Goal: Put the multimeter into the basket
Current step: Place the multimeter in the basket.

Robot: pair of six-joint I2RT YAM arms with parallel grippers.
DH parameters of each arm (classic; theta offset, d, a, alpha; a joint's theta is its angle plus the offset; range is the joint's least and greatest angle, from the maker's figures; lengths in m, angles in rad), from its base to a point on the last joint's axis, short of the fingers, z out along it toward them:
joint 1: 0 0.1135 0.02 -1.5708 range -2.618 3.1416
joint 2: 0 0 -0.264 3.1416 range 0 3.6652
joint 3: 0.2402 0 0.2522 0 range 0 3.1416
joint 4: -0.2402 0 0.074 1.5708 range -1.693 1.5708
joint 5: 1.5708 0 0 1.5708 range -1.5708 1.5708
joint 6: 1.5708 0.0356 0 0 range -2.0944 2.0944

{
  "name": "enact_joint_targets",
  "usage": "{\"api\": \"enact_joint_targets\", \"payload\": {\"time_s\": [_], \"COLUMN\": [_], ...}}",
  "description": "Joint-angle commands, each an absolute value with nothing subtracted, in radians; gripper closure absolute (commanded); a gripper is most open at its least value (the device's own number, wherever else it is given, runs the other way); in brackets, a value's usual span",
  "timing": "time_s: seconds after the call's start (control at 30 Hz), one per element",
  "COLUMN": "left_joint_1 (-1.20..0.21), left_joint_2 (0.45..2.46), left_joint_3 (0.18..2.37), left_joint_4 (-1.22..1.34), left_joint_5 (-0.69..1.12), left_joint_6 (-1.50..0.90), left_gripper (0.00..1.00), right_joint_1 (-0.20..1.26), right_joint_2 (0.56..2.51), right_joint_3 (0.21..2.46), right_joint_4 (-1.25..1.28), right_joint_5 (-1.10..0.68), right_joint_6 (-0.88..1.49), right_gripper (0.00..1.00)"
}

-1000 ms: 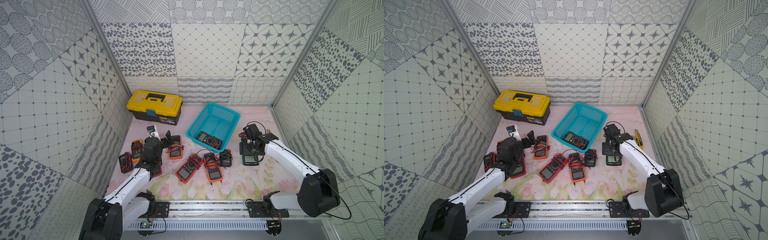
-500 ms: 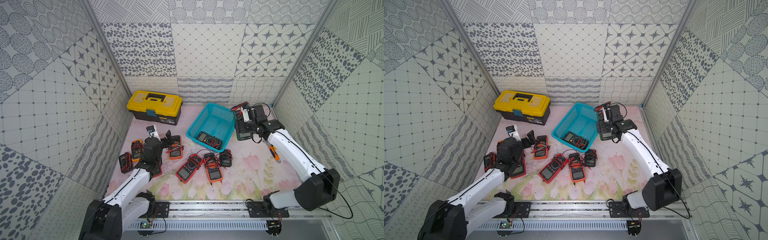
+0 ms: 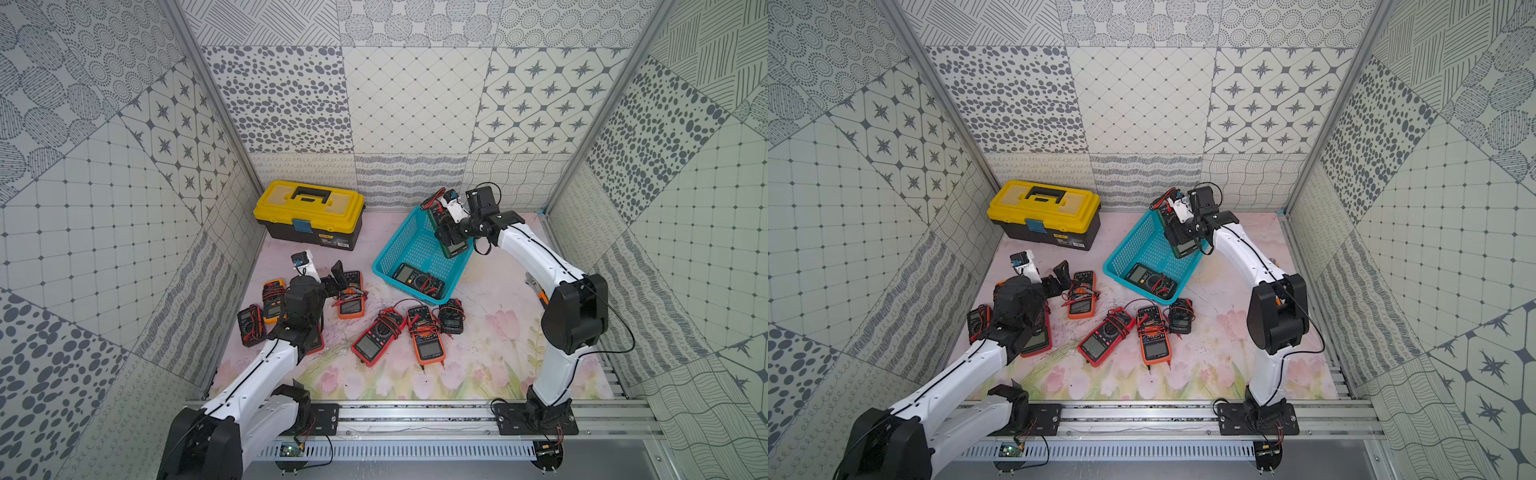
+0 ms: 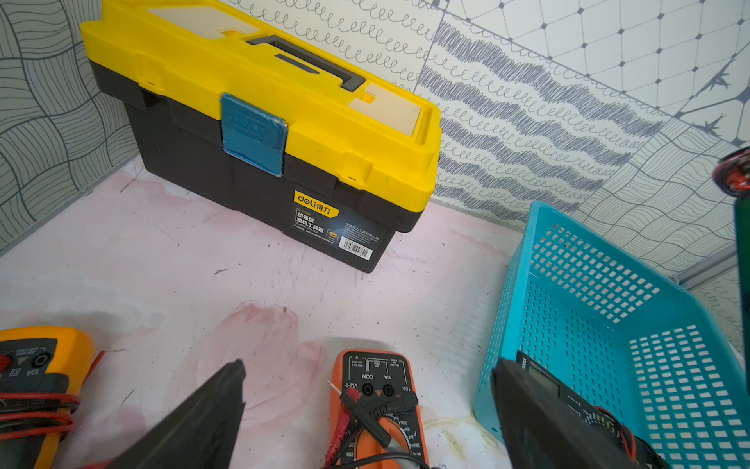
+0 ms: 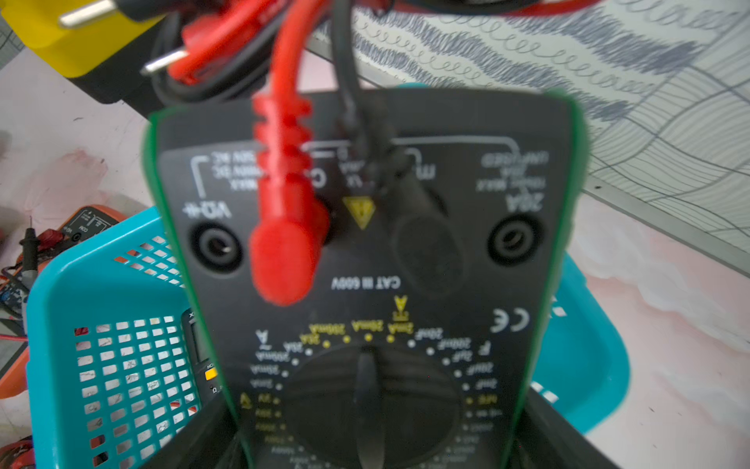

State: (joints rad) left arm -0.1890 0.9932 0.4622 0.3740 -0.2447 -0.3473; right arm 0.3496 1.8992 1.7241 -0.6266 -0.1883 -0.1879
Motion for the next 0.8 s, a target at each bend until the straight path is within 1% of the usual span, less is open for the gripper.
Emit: {"api": "enact_joint_targets", "payload": {"time_s": [0.0,0.1,0.23,0.33,0.77], "left_joint_1": [-0.192,-0.192,-0.192,-0.192,-0.193], "left_joint_2": [0.981,0.971,0.959,0.952,0.950], "left_joint_3": [0.477,0.477,0.473,0.471,0.471], "left_joint_4": [0.373,0.363,0.349,0.345,0.342], "left_joint_5": [-0.238,-0.248,-0.261,-0.267,-0.273], "left_joint_6": [-0.364,-0.362,-0.357,-0.356,-0.359], "left_gripper": [0.01,0.01,0.01,0.01,0.01], "right_joint_1": [0.365,0.387,0.432,0.452,0.463], "right_joint_2": [1.955,2.027,2.101,2.120,2.173], "right_joint_3": [1.802,1.865,1.943,1.937,1.930], "right_joint_4": [-0.599,-0.667,-0.755,-0.760,-0.823], "right_joint_5": [-0.272,-0.243,-0.143,-0.091,-0.005], "right_joint_6": [-0.263,-0.312,-0.367,-0.398,-0.489], "right_gripper": [1.00,1.00,1.00,1.00,1.00]}}
